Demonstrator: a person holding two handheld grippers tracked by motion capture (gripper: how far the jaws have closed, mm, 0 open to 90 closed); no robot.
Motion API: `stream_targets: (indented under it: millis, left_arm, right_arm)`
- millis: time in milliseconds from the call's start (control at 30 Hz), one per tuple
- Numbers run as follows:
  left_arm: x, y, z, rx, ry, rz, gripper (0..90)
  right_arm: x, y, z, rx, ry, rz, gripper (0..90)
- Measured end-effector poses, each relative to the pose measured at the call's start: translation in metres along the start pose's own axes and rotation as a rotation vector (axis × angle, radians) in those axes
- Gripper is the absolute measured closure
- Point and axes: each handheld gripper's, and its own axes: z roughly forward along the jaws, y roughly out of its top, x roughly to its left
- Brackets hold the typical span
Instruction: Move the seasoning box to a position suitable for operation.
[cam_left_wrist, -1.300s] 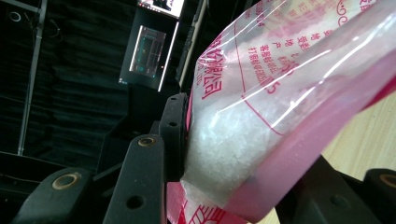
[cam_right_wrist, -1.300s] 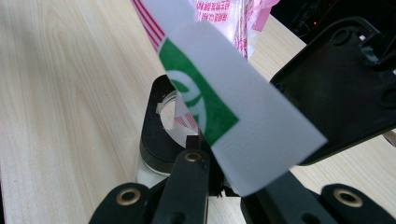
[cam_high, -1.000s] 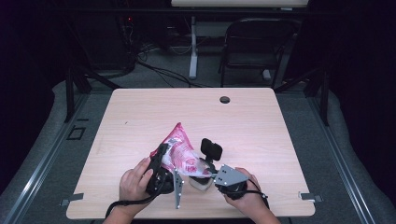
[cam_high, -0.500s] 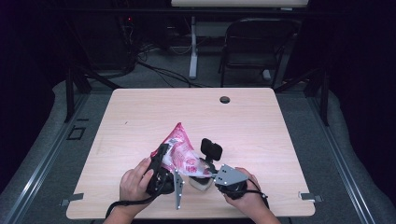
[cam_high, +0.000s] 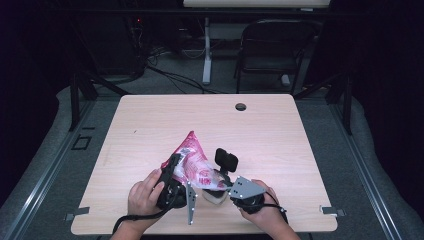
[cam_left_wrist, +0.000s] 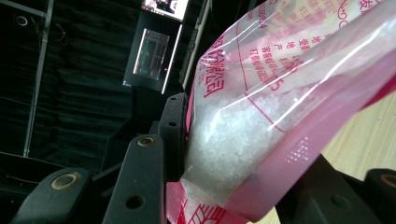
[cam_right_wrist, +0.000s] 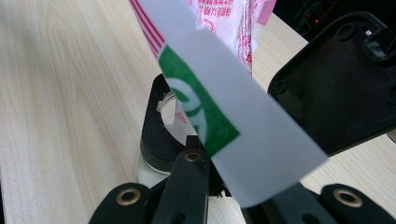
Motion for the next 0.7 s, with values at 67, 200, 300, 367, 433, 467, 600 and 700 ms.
stream_targets:
  millis: [67,200,300,367,433,467,600,700]
  left_arm:
    - [0.0002,0.0,-0.0001,-0.003,0.0,0.0,66.0]
    - [0.0002,0.0003,-0.0001,-0.009,0.006,-0.003,65.9]
    - [0.0008,0.0008,-0.0009,-0.006,0.004,-0.003,66.0]
    - [0.0008,0.0009,-0.0011,-0.008,0.004,-0.004,66.0]
    - [0.0007,0.001,-0.0014,-0.01,0.005,-0.004,66.0]
    - [0.0006,0.001,-0.0011,-0.013,0.008,-0.005,66.0]
    - [0.0006,0.0012,-0.0013,-0.015,0.011,-0.003,66.0]
    - [0.0009,0.0013,-0.0016,-0.017,0.015,-0.004,66.0]
  right_arm:
    - [0.0002,0.0001,-0.0001,0.0,-0.001,-0.001,89.7]
    - [0.0003,0.0001,-0.0001,0.0,0.0,0.0,89.7]
    - [0.0004,0.0002,-0.0004,0.0,0.001,0.0,89.6]
    - [0.0005,0.0001,-0.0005,0.0,0.001,-0.001,89.7]
    - [0.0006,0.0001,-0.0006,0.0,0.001,-0.002,89.6]
    - [0.0007,0.0001,-0.0006,0.001,0.003,-0.001,89.7]
    - [0.0004,-0.0001,-0.0007,0.0,0.0,-0.002,89.6]
    - [0.0005,0.0,-0.0008,0.0,0.001,-0.002,89.6]
